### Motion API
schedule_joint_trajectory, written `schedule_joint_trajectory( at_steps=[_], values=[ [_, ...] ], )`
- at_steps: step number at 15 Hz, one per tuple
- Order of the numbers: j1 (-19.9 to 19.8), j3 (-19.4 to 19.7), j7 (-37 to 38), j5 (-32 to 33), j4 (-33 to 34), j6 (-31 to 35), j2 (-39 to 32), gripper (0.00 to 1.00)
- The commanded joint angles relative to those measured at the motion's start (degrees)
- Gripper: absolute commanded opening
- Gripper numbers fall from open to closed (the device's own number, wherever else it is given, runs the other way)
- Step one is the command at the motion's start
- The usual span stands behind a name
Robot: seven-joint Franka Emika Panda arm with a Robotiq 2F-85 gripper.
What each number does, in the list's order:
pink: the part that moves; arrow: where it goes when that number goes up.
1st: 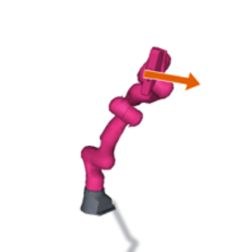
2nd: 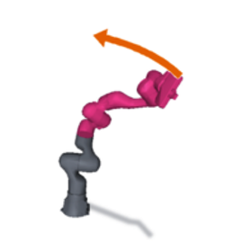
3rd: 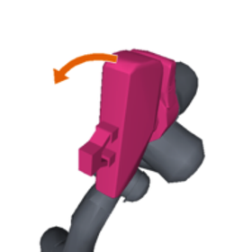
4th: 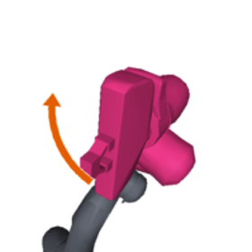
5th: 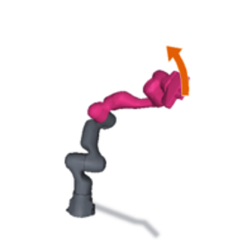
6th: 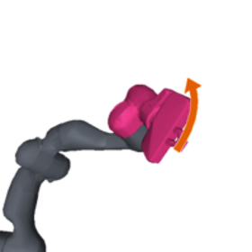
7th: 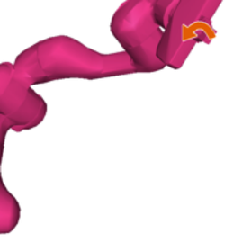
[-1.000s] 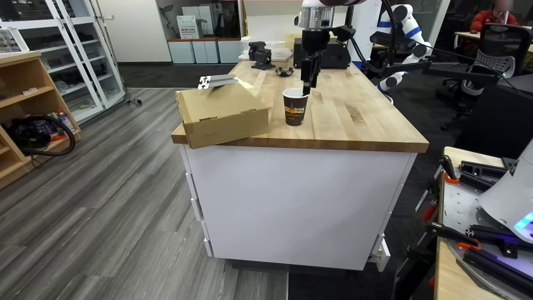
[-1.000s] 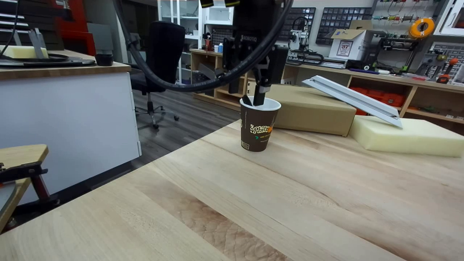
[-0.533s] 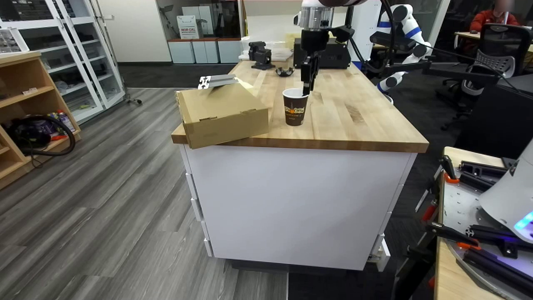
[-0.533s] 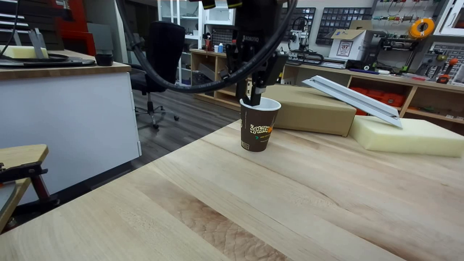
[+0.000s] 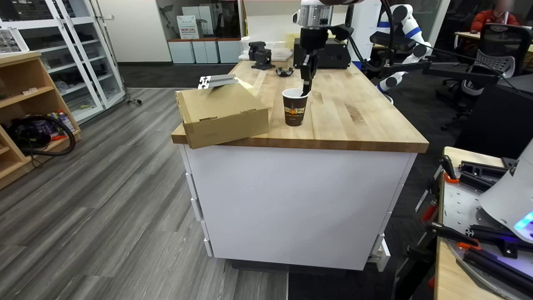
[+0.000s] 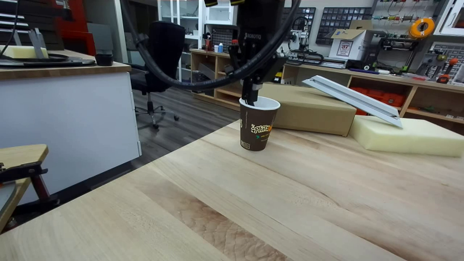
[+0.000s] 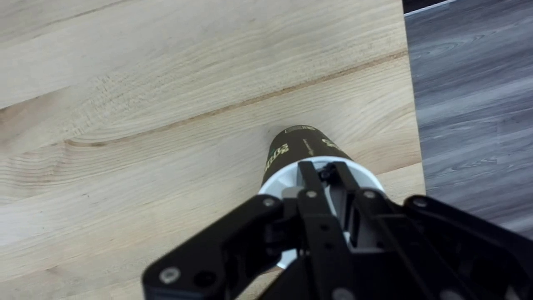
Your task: Remove the marker from the cup and put it on the table
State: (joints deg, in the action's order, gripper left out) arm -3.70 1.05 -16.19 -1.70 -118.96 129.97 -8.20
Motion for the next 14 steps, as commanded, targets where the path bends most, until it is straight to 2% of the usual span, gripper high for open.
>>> schedule_joint_trajectory(
  at_steps=[1,14],
  values=[
    [0.33,-0.04,0.23,0.87,1.88,-1.69,-0.22,0.07],
    [1.72,-0.64,2.11,4.47,2.55,-2.64,2.34,0.07]
  ],
)
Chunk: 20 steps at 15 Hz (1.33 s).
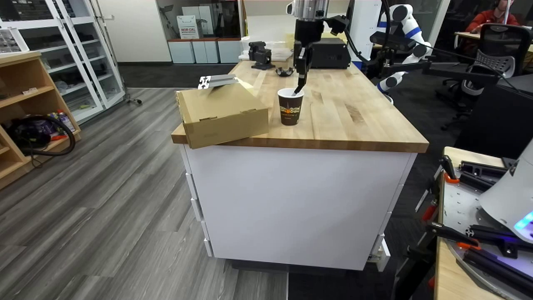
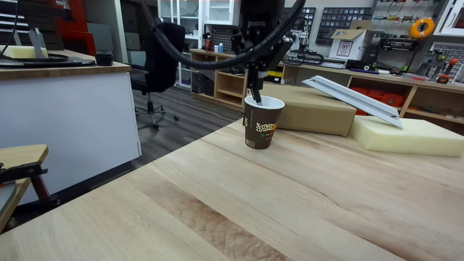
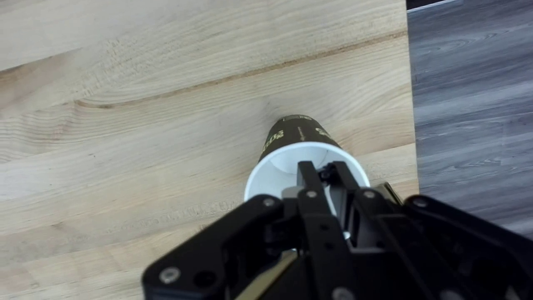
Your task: Remove the marker from the cup and put it on the table
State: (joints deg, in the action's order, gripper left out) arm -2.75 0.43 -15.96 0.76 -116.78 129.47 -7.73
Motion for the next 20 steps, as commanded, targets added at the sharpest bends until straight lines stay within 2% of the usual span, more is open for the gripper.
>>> schedule_joint_trajectory(
  at_steps=[1,8,16,20],
  values=[
    [0.95,-0.07,2.21,2.52,0.37,-2.31,2.33,0.07],
    [2.79,-0.75,6.01,7.38,-0.10,-5.28,6.88,0.07],
    [3.31,-1.88,16.37,17.79,-1.21,-12.17,14.35,0.07],
    [1.42,-0.15,19.47,16.51,-0.50,-15.72,15.42,0.07]
  ],
)
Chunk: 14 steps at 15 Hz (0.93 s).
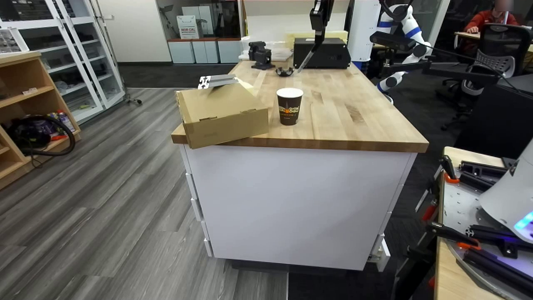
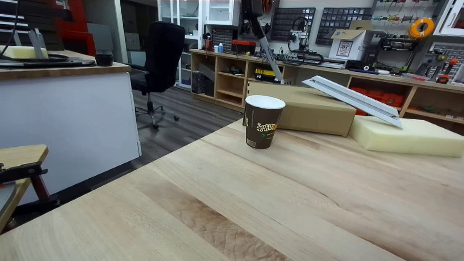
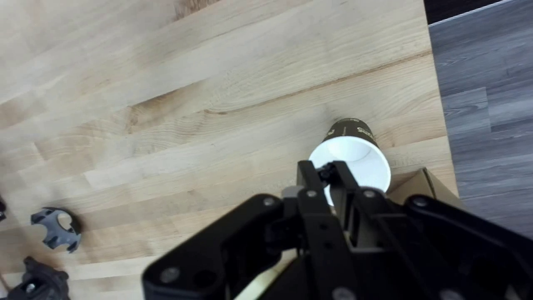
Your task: Remove the marker from the cup and put it on the table
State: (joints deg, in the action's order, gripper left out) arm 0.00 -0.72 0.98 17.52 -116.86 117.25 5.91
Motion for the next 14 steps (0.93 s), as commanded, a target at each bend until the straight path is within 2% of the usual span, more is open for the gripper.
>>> schedule_joint_trajectory(
  at_steps=[1,5,9,10,11,12,14],
  values=[
    [-1.81,1.56,2.31,-0.74,-0.02,-4.80,1.66,0.07],
    [-4.41,4.51,1.84,-1.71,2.04,-9.86,0.63,0.07],
    [-6.63,6.92,1.96,-1.74,4.00,-11.90,-0.48,0.07],
    [-6.90,7.29,2.08,-1.94,4.28,-12.20,-0.66,0.12],
    [-7.05,7.54,1.96,-1.98,4.33,-12.42,-0.78,0.37],
    [-7.13,7.65,1.99,-2.00,4.48,-12.86,-0.90,0.39],
    [-6.95,7.56,1.90,-2.28,4.21,-13.48,-0.69,0.50]
  ],
)
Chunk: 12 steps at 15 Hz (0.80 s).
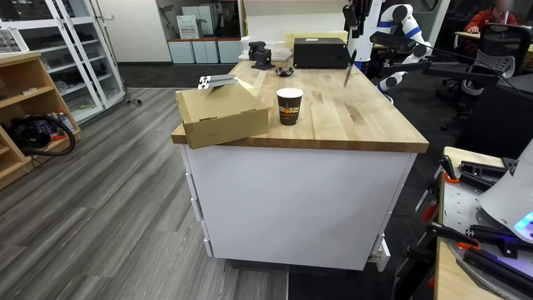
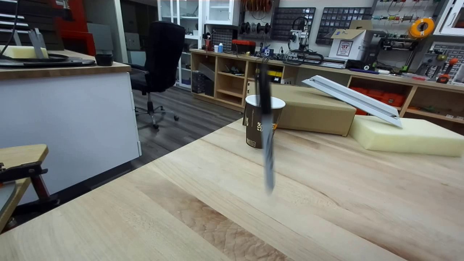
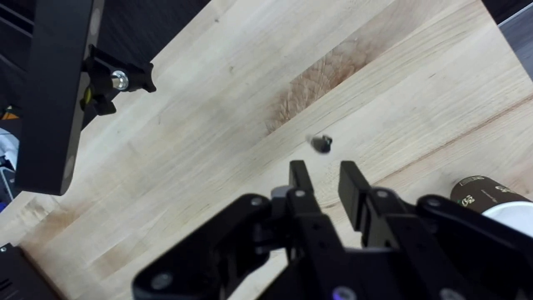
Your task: Remove the marker from the cup and put it on the table
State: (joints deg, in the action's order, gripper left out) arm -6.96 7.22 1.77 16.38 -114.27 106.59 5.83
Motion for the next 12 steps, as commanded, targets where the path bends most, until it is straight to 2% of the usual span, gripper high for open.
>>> schedule_joint_trajectory(
  at_steps=[1,7,8,10,12],
  values=[
    [0.29,-0.66,1.09,-1.19,1.26,-3.07,-0.27,0.57],
    [1.26,-2.51,1.94,-1.24,0.38,-4.82,1.02,0.95],
    [0.81,-2.03,0.34,-0.42,0.17,-2.57,-0.05,0.77],
    [0.99,-2.33,0.64,-0.44,0.17,-2.76,-0.03,0.91],
    [1.00,-2.34,0.68,-0.45,0.17,-2.80,-0.03,0.95]
  ],
)
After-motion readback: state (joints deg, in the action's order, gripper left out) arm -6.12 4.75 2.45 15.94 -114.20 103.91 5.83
